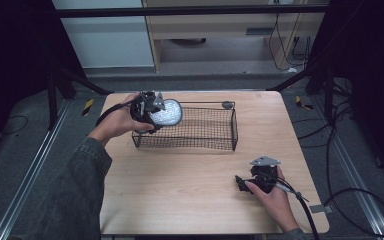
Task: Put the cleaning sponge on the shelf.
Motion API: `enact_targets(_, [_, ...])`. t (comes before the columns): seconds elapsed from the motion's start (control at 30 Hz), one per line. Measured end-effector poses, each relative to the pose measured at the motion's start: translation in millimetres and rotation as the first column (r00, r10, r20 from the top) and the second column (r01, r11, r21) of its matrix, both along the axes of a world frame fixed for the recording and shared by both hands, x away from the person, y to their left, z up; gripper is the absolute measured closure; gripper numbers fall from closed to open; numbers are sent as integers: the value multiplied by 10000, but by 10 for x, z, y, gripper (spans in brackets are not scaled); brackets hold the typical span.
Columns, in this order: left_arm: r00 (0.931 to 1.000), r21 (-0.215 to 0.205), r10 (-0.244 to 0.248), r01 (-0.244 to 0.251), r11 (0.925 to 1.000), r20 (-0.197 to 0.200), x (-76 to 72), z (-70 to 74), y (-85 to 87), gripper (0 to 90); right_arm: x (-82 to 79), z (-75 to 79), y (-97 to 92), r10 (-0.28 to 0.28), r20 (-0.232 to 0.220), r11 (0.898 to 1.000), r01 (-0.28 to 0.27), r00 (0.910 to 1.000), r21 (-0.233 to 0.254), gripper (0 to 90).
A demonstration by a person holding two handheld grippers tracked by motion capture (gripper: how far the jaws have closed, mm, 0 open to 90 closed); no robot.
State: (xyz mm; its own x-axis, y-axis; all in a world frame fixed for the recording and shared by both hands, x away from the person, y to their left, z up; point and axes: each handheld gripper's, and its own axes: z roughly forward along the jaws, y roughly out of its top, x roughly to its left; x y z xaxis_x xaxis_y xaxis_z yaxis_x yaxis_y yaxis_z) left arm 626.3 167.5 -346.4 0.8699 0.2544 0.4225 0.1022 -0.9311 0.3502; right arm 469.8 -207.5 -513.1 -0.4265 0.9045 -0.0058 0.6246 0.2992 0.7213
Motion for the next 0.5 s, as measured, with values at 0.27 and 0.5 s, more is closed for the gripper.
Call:
enact_targets(0.27, [9999, 198, -154, 155, 9997, -64, 55, -53, -75, 144, 3, 0, -1, 33, -8, 10000, -33, 10000, 7, 4])
enact_targets(0.5, [9996, 573, -294, 290, 9979, 60, 64, -94, -159, 143, 3, 0, -1, 30, -1, 10000, -30, 10000, -4, 4])
